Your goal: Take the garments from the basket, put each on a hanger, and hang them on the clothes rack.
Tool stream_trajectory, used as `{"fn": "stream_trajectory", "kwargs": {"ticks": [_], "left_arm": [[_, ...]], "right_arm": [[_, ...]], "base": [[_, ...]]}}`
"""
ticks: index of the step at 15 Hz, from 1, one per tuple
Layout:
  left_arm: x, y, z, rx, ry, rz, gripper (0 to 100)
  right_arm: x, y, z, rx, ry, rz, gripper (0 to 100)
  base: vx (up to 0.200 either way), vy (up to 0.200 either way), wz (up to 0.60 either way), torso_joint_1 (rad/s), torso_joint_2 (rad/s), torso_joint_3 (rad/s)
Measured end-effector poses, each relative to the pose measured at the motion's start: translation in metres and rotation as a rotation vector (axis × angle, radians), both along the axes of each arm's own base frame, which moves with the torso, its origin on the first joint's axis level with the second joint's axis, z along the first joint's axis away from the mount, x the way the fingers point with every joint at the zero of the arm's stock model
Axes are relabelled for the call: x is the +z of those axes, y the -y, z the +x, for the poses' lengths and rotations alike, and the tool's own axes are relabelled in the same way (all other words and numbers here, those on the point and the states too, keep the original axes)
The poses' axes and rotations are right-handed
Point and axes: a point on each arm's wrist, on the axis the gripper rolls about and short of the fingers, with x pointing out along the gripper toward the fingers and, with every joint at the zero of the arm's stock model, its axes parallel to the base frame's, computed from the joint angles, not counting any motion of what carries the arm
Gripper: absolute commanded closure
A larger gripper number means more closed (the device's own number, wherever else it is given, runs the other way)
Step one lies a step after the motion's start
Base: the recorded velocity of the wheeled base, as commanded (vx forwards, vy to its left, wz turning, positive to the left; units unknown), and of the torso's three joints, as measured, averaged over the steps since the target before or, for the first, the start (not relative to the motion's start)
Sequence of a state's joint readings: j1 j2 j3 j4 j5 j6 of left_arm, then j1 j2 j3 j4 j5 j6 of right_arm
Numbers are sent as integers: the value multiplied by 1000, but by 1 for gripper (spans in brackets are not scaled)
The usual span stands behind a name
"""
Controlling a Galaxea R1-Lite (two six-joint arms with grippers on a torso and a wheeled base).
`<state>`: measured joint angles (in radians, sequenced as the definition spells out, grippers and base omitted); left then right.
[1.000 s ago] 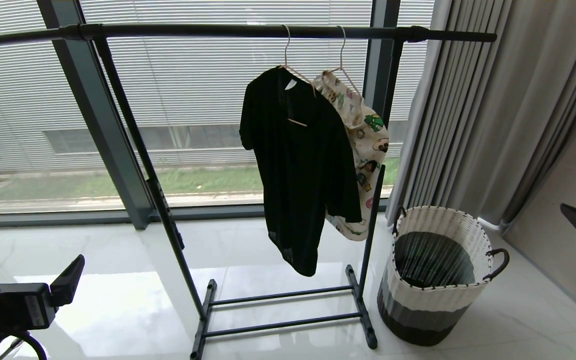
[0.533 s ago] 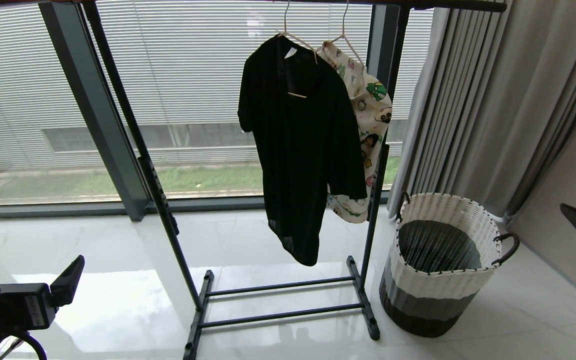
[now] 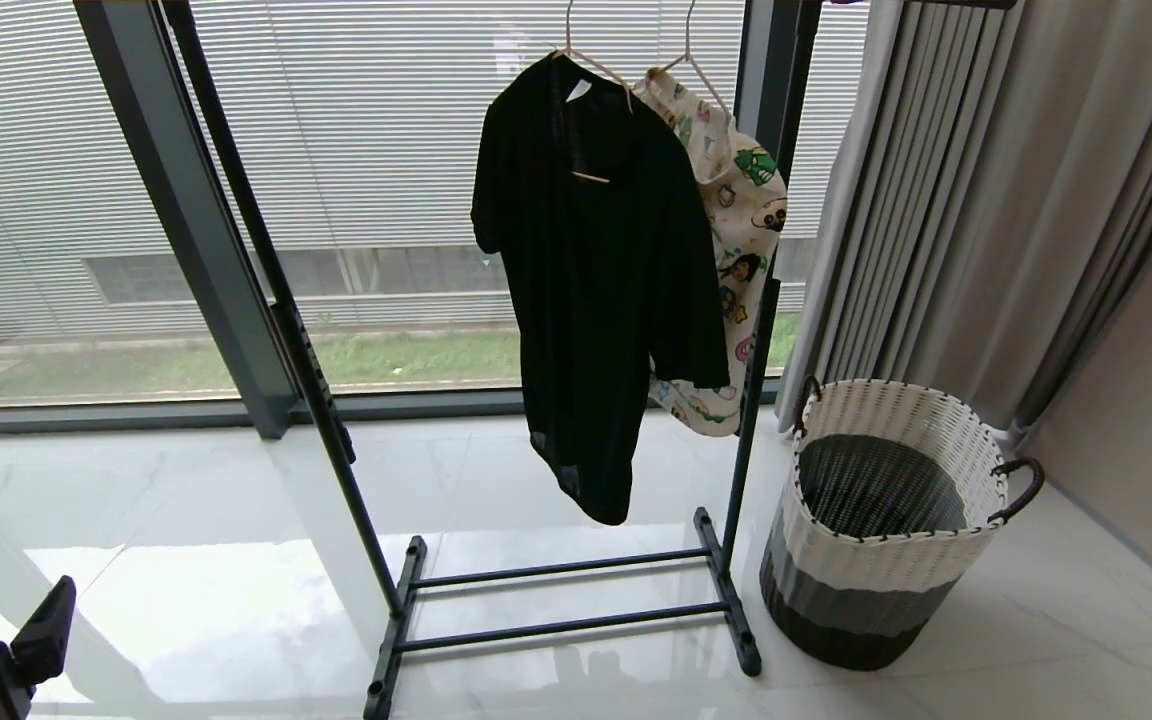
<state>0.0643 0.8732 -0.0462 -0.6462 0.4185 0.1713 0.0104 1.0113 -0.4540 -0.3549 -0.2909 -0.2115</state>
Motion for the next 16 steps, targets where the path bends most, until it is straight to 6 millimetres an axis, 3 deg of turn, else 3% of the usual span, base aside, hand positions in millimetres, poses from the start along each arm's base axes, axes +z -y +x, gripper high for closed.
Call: {"fn": "stream_trajectory", "kwargs": {"ticks": [5,9,11,14,16], "left_arm": [[-19,2,-60,75,92,13,0],[-45,4,-94,254,106,44,0],[-48,4,-98,305,123,45,0],[-49,4,-100,307,152,37,0],[-49,5,-99,231,168,15,0]], "right_arm": [[-39,2,-75,6,111,56,0],[-90,-2,-126,96,148,71,0],[-115,-3,-142,143,115,90,0],[-123,-3,-150,151,213,200,0],[-123,-3,-151,161,265,179,0]], "base": [[0,0,0,0,0,0],[0,0,0,0,0,0],[0,0,0,0,0,0],[0,0,0,0,0,0],[0,0,0,0,0,0]]}}
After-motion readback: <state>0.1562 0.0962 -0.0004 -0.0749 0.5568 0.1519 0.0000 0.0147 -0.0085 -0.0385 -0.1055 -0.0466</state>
